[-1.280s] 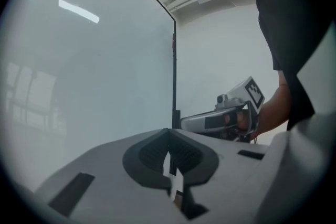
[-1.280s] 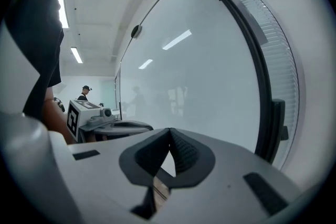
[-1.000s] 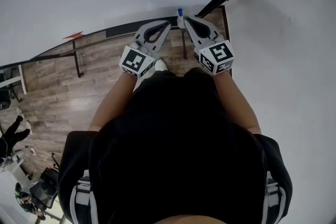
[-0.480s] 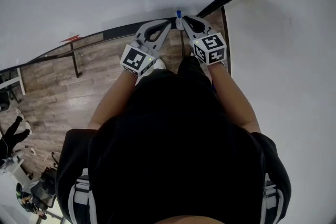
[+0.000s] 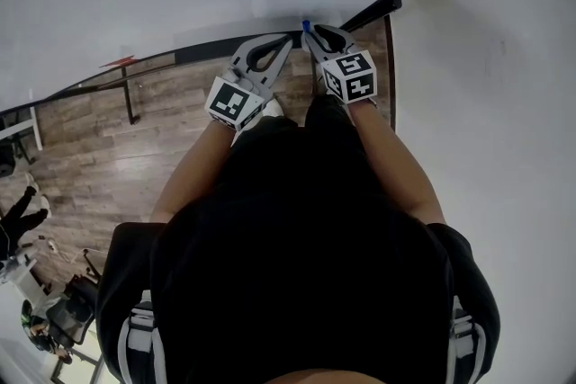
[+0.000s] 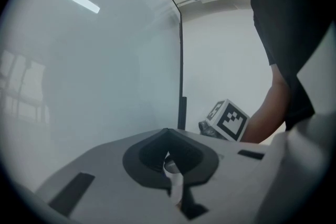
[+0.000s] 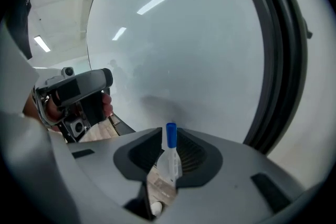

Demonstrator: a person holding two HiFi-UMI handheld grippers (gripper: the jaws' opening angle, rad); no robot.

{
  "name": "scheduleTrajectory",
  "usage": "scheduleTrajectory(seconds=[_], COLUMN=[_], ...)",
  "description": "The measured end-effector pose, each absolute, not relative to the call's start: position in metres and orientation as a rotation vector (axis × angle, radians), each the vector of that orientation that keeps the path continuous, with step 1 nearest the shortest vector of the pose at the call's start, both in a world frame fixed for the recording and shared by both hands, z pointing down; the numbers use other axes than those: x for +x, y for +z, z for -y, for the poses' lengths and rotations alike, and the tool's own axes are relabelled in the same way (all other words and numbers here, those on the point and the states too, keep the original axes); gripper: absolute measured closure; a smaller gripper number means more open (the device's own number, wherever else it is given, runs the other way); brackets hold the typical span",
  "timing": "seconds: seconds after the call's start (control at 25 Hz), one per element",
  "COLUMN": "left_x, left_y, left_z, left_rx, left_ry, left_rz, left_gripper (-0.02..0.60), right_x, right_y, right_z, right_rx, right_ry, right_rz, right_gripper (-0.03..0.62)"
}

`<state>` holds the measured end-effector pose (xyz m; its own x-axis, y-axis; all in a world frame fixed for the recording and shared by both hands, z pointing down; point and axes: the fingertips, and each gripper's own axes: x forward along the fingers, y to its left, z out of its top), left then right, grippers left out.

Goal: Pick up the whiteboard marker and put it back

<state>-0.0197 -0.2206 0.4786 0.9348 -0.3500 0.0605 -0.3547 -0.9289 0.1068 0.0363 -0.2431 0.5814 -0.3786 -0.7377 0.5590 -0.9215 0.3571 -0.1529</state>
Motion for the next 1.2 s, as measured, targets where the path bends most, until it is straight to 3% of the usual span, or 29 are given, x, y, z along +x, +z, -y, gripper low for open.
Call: scheduleTrajectory(seconds=[0.6,1.2], left_x=[-0.022,-0.029], left_y=[0.476,0.473], left_z=[0.229,0.234], left_rx=[2.948,2.982], left_ry=[0.042,0.086], left_rz=[0.589,0.633], left_gripper=[0.58,0.578], right_x=[0.029,0.036], right_y=[0.6,0.587], right_z=[0.255,0.255], right_rx=[1.362,1.413], right_ry=[0.697,0.672], right_rz=[2.233,2.279], right_gripper=[0.496,0.533])
